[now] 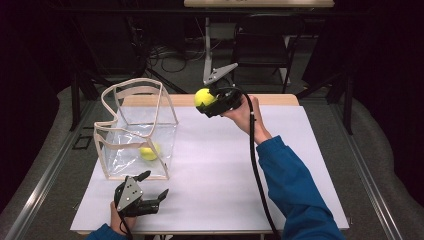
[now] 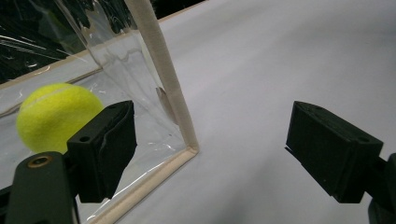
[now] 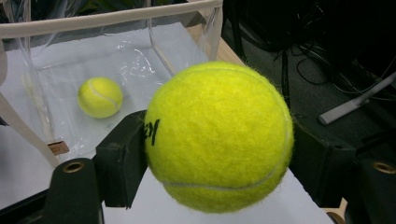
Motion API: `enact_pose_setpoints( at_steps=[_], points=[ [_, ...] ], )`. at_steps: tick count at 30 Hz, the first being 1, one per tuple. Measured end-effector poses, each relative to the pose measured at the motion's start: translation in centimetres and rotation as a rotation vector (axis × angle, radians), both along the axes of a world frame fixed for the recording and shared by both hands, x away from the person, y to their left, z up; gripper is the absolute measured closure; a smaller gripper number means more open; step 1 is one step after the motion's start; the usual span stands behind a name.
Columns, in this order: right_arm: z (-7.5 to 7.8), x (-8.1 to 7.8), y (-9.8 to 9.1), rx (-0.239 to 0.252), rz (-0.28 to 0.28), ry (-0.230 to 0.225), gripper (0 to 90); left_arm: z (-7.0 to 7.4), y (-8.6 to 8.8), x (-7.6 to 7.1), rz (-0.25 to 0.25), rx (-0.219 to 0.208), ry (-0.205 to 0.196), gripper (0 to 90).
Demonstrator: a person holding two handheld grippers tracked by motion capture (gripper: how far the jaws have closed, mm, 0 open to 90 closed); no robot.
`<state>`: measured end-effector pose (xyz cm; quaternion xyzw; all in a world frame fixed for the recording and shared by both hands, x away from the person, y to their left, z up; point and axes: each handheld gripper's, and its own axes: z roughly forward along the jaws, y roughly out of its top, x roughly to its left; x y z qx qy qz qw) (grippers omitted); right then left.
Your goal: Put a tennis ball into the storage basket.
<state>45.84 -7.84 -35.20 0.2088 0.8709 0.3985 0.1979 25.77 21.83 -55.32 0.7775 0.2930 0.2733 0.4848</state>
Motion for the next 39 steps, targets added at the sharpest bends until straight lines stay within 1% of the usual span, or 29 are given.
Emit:
enact_pose_setpoints(
  at_steps=[15, 29, 39],
  points=[
    [0.6, -0.1, 1.5, -0.004, 0.027, -0.012, 26.3, 0.0, 0.0, 0.0, 0.002, 0.001, -0.001, 16.0],
    [1.3, -0.3, 3.2, -0.009, 0.066, -0.025, 26.3, 0.0, 0.1, 0.0, 0.000, -0.001, 0.001, 16.0],
    [1.7, -0.3, 4.2, -0.013, 0.079, -0.027, 26.3, 0.1, 0.1, 0.0, 0.000, -0.002, -0.001, 16.0]
  ],
)
